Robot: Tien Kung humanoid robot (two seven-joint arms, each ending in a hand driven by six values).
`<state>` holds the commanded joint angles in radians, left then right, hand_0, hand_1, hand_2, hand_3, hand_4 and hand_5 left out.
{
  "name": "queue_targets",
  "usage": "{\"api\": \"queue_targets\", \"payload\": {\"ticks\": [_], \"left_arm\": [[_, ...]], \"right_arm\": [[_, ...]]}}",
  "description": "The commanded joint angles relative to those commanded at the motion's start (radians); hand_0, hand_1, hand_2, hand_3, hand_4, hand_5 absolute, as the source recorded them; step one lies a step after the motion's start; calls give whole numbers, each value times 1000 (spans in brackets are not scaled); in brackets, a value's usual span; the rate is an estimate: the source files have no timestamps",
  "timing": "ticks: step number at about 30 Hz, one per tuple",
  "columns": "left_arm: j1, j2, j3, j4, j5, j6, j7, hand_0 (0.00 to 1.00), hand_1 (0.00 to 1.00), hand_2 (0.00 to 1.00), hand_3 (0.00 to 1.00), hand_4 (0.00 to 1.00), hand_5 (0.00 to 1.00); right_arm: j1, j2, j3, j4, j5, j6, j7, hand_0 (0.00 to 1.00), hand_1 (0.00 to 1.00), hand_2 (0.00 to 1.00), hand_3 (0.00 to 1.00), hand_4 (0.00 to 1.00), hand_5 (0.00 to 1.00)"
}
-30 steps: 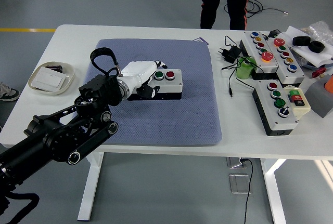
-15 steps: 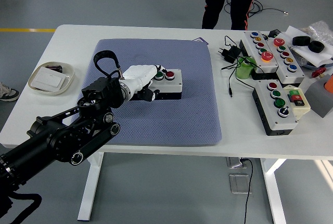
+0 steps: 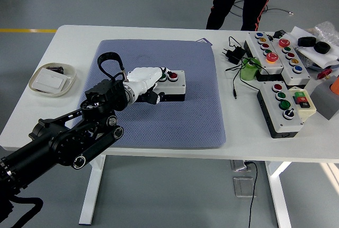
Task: Pick up the button,place it on the desk,press the button,press the button
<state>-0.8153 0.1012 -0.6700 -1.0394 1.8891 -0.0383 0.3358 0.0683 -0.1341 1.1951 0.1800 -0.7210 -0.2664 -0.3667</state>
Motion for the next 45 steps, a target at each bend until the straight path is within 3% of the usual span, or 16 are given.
{"api": "queue_targets", "payload": {"ticks": [27, 42, 45], "left_arm": [[0, -3, 22, -5, -1, -5, -2, 2, 2, 26, 875, 584, 2], [3, -5, 34, 18, -3, -48, 11, 2, 2, 28, 874, 586, 2], [5, -5, 34, 17, -3, -38, 10, 2, 2, 29, 874, 587, 2]], "right_arm": [[1, -1, 5, 0, -6, 1, 1, 651, 509, 550, 588, 269, 380], [-3, 1, 12, 0, -15, -2, -2, 651, 509, 550, 588, 269, 378], [-4, 1, 13, 0, -16, -2, -3, 651, 509, 550, 588, 269, 378]]}}
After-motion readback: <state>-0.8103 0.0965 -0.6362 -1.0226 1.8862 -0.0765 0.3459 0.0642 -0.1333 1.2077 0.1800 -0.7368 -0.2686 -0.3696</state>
